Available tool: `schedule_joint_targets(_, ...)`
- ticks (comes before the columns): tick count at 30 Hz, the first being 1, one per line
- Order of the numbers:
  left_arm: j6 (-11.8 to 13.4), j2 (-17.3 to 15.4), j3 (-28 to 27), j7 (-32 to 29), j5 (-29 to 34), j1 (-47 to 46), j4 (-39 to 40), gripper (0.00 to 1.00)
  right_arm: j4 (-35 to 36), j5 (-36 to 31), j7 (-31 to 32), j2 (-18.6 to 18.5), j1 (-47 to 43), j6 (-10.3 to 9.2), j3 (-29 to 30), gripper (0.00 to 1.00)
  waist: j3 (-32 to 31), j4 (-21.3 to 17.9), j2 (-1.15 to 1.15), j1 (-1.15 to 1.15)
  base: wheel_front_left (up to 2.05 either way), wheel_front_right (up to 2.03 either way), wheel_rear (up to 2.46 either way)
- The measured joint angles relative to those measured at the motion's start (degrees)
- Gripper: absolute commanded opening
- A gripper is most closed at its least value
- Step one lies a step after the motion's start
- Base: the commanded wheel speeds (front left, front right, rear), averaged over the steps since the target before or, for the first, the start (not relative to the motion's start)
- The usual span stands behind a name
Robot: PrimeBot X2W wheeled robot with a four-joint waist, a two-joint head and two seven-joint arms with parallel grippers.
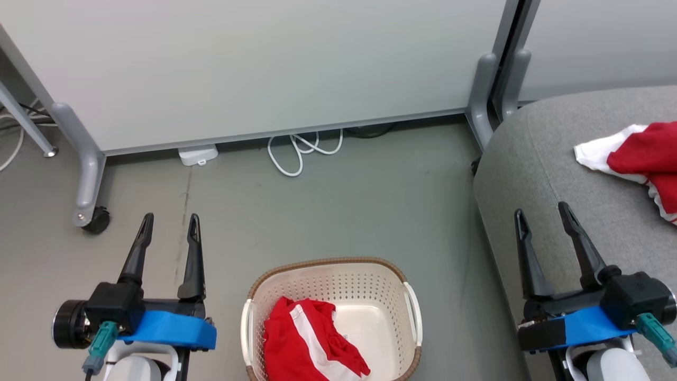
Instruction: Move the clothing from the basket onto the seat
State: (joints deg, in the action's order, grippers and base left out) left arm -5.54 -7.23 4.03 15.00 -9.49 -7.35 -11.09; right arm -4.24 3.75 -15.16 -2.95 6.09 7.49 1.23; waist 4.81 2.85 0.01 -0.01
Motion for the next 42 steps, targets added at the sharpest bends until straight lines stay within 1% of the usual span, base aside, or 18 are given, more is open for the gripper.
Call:
schedule_joint_targets(10,-1.15,2.27,-2.54,0.0,2.04,3.41,-0.05,1.0,-3.39,1.54,0.01,0.02,-2.04,0.0,0.15,1.0,-2.47,1.64,0.0,0.0,0.0,0.0,0.0)
schedule_joint_targets(15,-1.55,2.77,-2.87,0.0,2.71,3.57,-0.41,1.0,-4.71,2.33,0.01,0.02,-2.54,0.0,0.16,1.0,-2.42,1.78,0.0,0.01,0.0,0.0,0.0)
schedule_joint_targets(29,-1.83,3.16,-3.12,0.0,3.64,3.36,-0.57,1.0,-5.03,2.47,0.01,0.03,-2.51,0.0,-0.03,1.0,-1.89,1.61,0.0,0.01,0.0,0.0,0.0)
schedule_joint_targets(36,-1.85,2.77,-2.4,0.0,3.61,3.07,-0.58,1.0,-4.86,2.48,0.0,0.03,-2.48,0.0,-0.24,1.0,-1.21,1.49,0.0,0.01,0.0,0.0,0.0)
schedule_joint_targets(42,-1.85,1.37,2.05,0.0,2.45,0.22,-2.67,1.0,-4.45,2.47,0.0,0.03,-1.81,0.0,-0.36,1.0,0.3,1.2,0.0,0.02,0.0,0.0,0.0)
